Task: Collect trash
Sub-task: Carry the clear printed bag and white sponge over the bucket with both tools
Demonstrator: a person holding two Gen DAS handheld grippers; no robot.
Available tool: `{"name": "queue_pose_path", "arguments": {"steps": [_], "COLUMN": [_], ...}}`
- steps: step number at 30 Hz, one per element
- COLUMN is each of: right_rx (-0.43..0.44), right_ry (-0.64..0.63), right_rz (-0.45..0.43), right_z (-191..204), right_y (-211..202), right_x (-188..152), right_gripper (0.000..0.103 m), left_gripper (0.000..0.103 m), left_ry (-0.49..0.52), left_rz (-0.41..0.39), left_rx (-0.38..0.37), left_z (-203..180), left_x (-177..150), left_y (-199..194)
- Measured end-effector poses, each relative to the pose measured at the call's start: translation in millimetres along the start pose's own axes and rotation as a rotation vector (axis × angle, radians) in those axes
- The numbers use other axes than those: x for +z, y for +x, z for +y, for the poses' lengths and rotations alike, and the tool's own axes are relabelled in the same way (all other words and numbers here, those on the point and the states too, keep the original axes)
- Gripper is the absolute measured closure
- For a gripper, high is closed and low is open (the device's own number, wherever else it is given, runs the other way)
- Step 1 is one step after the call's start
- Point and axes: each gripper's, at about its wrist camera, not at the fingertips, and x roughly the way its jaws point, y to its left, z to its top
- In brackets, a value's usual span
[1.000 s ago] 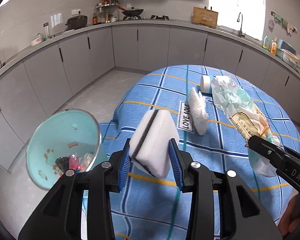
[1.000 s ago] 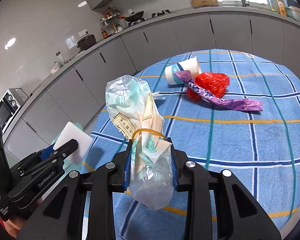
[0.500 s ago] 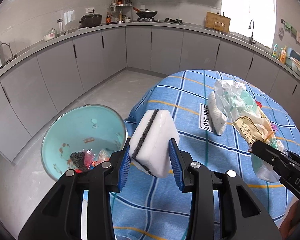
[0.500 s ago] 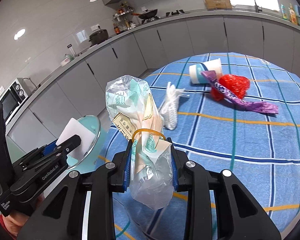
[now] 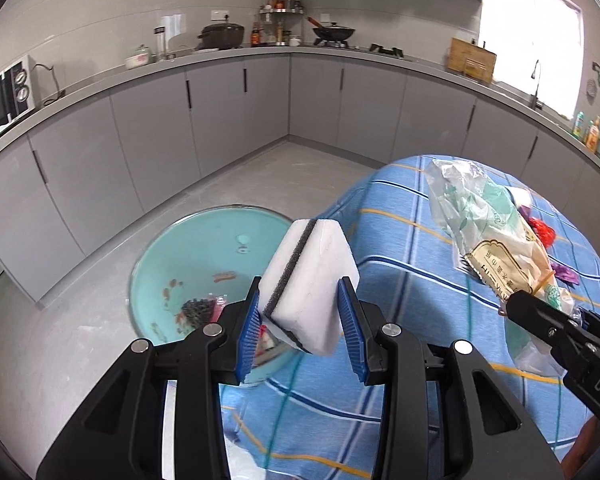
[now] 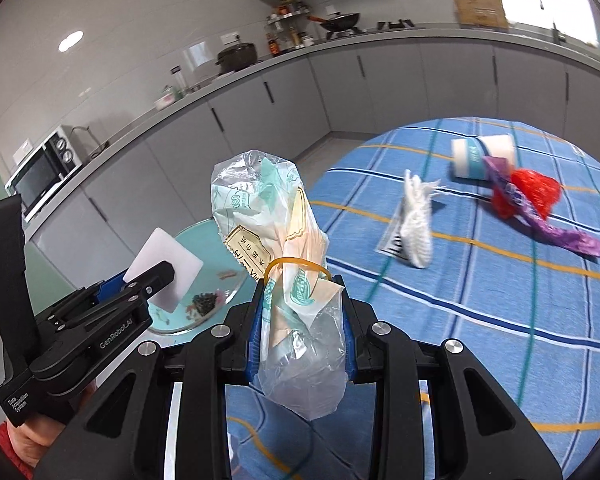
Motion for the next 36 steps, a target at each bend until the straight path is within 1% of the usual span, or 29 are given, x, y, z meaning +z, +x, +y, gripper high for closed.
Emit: {"name": "queue_pose_path", "arguments": {"steps": [8,18,27,36], "right_rx": [0.045,0.087,0.106,0.101], "right_ry": [-0.047,-0.086,-0.086,-0.078], "right_rz": [0.025,0.040,0.067,0.100], "right_z": [33.0,65.3,83.5,96.0], "right_y": [21.0,45.0,76.8,110.0], "right_x": [4.4,12.1,22.7,27.8], "right_gripper": [0.071,0.071,0.071,0.071], "left_gripper": [0.066,0.066,0.066,0.066], "left_ry": [-0.055,-0.104,-0.133,-0.158], "left_rz": [0.000,0.012,0.022,0.059], "left_rx": [0.054,0.093,0.119,0.145], "left_z": [33.1,61.0,84.9,105.5], "left_x": [3.0,2.8,14.4,18.2], "left_y": [3.6,15.6,31.2,55.4]}}
